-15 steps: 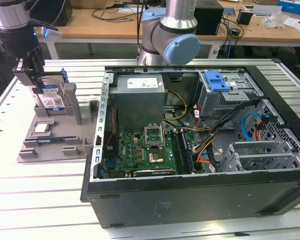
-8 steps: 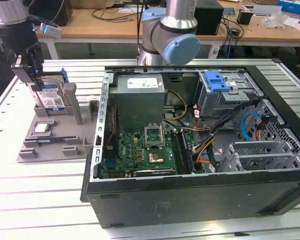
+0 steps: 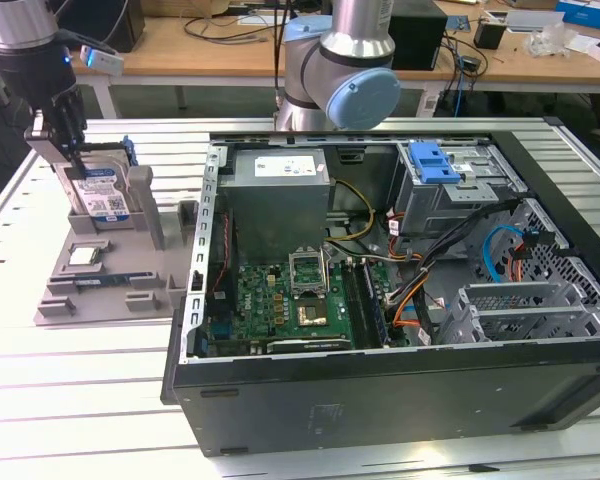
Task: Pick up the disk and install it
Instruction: 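Pick up the disk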
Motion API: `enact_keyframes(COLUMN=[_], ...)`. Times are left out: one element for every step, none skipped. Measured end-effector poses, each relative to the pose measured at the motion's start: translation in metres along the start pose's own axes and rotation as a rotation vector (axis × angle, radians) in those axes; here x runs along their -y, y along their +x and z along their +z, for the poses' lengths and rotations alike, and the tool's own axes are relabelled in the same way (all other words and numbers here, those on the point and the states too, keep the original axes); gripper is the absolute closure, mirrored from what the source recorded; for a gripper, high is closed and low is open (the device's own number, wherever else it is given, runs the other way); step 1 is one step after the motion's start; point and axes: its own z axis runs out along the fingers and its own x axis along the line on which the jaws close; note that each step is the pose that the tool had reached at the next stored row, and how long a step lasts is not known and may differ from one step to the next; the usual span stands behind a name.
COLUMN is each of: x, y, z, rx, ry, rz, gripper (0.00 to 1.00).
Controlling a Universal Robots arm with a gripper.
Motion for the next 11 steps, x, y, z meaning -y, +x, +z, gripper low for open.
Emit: enact_keyframes(x=[0.0000, 0.0000, 0.0000, 0.0000, 0.0000, 0.0000, 0.0000, 0.0000, 0.0000, 0.0000, 0.0000], y=[0.0000, 0.0000, 0.0000, 0.0000, 0.0000, 0.0000, 0.0000, 0.0000, 0.0000, 0.0000, 0.0000], z=[0.0000, -0.0001, -0.0002, -0.0002, -0.0003, -0.0003, -0.0004, -0.0004, -0.0004, -0.0005, -0.0005], rx=[0.0000, 0.0000, -0.0001, 0.0000, 0.0000, -0.0001, 0.0000, 0.0000, 0.0000, 0.0000, 0.0000], ry=[0.0001, 0.0000, 0.0000, 0.0000, 0.0000, 0.0000, -0.0001, 0.0000, 0.0001, 0.0000, 0.0000], rz=[0.000, 0.000, 0.000, 0.000, 0.000, 0.000, 0.000, 0.000, 0.000, 0.000, 0.000], gripper=[0.63, 0.63, 0.63, 0.63, 0.63, 0.63, 0.63, 0.63, 0.63, 0.63, 0.63])
